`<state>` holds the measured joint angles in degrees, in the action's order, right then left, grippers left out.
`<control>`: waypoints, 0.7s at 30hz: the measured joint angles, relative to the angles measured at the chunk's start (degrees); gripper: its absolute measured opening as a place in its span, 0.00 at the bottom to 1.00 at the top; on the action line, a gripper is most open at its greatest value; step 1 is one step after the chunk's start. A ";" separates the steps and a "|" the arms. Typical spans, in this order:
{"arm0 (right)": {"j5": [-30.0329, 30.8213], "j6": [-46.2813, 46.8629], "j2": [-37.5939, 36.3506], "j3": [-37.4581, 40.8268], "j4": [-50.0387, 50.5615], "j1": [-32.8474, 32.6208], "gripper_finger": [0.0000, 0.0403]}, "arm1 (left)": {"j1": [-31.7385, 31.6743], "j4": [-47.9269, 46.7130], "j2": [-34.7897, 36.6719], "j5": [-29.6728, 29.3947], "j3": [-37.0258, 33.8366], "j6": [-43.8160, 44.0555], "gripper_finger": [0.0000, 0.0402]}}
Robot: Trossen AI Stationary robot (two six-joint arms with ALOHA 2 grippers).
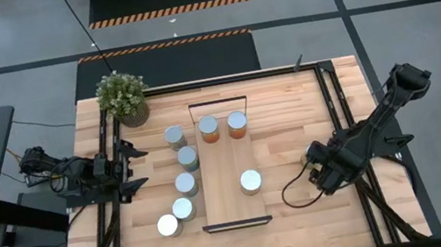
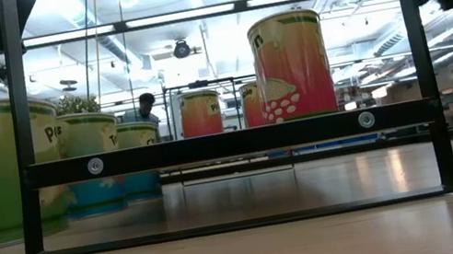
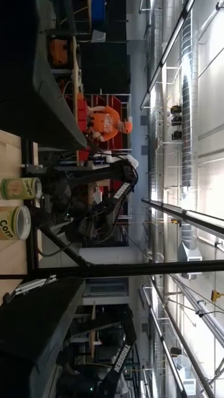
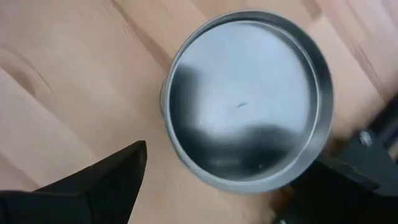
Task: Pick and place cans onto a shelf
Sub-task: Put the right canned oranges on the shelf
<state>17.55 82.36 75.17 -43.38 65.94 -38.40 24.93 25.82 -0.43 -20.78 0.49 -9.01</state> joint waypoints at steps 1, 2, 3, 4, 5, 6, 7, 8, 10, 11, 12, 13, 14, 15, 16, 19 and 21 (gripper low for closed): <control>1.15 -1.17 0.70 0.00 -1.13 0.76 0.93 | 0.00 0.00 0.00 -0.02 0.00 0.08 0.89; 2.46 -2.24 1.32 0.00 -2.38 1.49 0.93 | 0.02 0.00 0.00 0.00 0.00 0.45 0.89; 3.72 -3.29 1.96 0.00 -3.69 2.24 0.93 | 0.01 0.00 0.00 0.00 0.00 0.63 0.89; 4.87 -4.42 2.64 0.00 -4.83 3.06 0.93 | 0.01 0.00 0.00 -0.01 0.00 0.64 0.89; 6.11 -5.38 3.24 0.00 -5.85 3.76 0.93 | 0.01 0.00 0.00 -0.01 0.00 0.64 0.89; 7.27 -6.49 3.85 0.00 -7.03 4.44 0.93 | 0.01 0.00 0.00 0.00 0.00 0.63 0.89; 8.41 -7.75 4.50 0.00 -8.37 5.07 0.93 | 0.02 0.00 0.00 0.00 0.00 0.63 0.89; 9.45 -8.92 5.05 0.00 -9.72 5.64 0.93 | 0.01 0.00 0.00 -0.02 0.00 0.63 0.89; 10.62 -11.48 6.09 0.00 -11.92 6.71 0.93 | 0.00 -0.02 0.00 -0.02 0.00 0.63 0.89; 10.93 -12.77 6.57 0.00 -13.05 7.18 0.93 | 0.00 -0.02 0.00 -0.02 0.00 0.63 0.89; 11.05 -14.10 7.02 0.00 -14.10 7.65 0.93 | 0.01 -0.04 0.00 -0.02 0.00 0.61 0.89; 11.13 -15.32 7.39 0.00 -14.93 8.03 0.93 | 0.00 -0.06 0.00 0.00 0.00 0.61 0.89; 11.14 -16.35 7.77 0.00 -15.52 8.28 0.93 | 0.01 -0.10 0.00 -0.01 0.00 0.61 0.89; 11.25 -17.14 8.14 0.00 -16.06 8.48 0.93 | 0.00 -0.11 0.00 0.00 0.00 0.61 0.89; 11.29 -17.82 8.34 0.00 -16.36 8.67 0.92 | 0.01 -0.11 0.00 0.00 0.00 0.61 0.89; 12.20 -18.17 8.16 0.00 -16.26 8.71 0.90 | 0.02 -0.13 0.00 -0.02 0.00 0.59 0.89; 13.56 -18.13 7.56 0.00 -16.20 8.71 0.88 | 0.01 -0.13 0.00 -0.01 0.00 0.57 0.89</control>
<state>31.11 64.23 82.73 -43.38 49.74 -29.69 24.94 25.69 -0.43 -20.78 0.49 -8.45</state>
